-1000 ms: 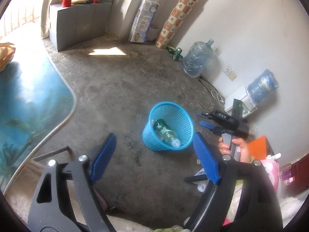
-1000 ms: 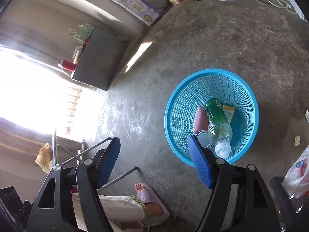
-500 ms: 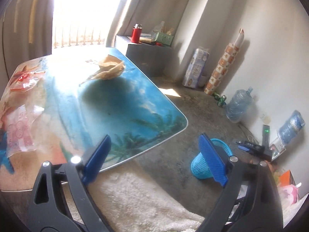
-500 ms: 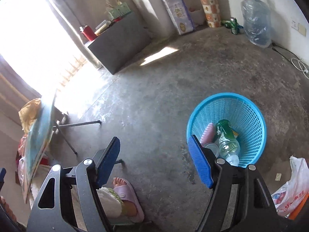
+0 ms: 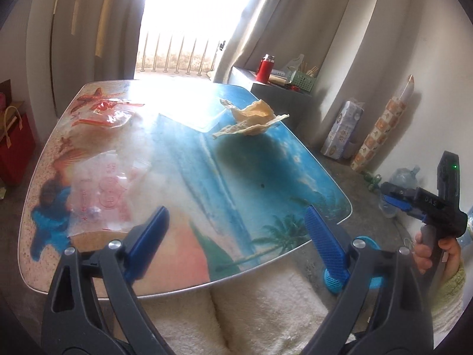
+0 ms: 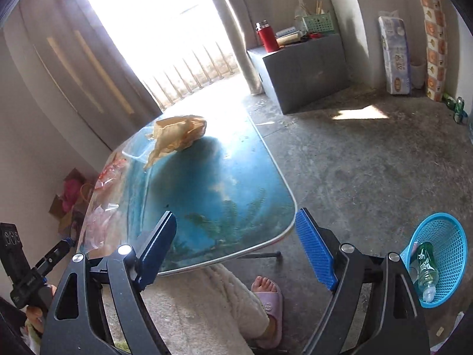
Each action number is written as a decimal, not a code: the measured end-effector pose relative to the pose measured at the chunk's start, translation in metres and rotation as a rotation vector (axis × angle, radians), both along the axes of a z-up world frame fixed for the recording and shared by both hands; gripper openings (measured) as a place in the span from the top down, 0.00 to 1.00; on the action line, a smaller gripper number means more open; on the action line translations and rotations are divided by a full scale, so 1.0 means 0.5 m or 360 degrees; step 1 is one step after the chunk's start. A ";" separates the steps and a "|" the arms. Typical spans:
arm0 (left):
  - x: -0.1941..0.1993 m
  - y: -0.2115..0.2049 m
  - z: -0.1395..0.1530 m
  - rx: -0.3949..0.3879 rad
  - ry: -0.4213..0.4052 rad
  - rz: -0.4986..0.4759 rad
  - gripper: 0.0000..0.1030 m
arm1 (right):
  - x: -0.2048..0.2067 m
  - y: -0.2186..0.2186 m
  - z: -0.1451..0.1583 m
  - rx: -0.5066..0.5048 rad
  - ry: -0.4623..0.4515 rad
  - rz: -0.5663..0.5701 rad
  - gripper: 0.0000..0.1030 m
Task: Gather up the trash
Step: 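Move both empty grippers back toward the table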
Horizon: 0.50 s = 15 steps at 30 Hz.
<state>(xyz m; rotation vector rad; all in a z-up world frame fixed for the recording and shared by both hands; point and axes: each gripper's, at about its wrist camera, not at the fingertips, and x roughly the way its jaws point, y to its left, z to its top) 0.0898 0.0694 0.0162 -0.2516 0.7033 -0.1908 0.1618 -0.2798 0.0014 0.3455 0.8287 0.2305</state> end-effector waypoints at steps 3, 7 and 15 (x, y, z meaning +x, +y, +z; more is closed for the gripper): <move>-0.008 0.043 -0.003 0.0006 -0.0015 0.0048 0.13 | 0.028 0.062 0.014 0.0019 -0.0003 0.0098 0.22; -0.013 0.090 -0.002 0.0008 -0.0035 0.0102 0.13 | 0.076 0.138 0.031 0.0018 0.0017 0.0196 0.22; -0.005 0.149 0.001 -0.0050 -0.0059 0.0156 0.13 | 0.188 0.275 0.076 -0.0421 -0.0201 0.0498 0.16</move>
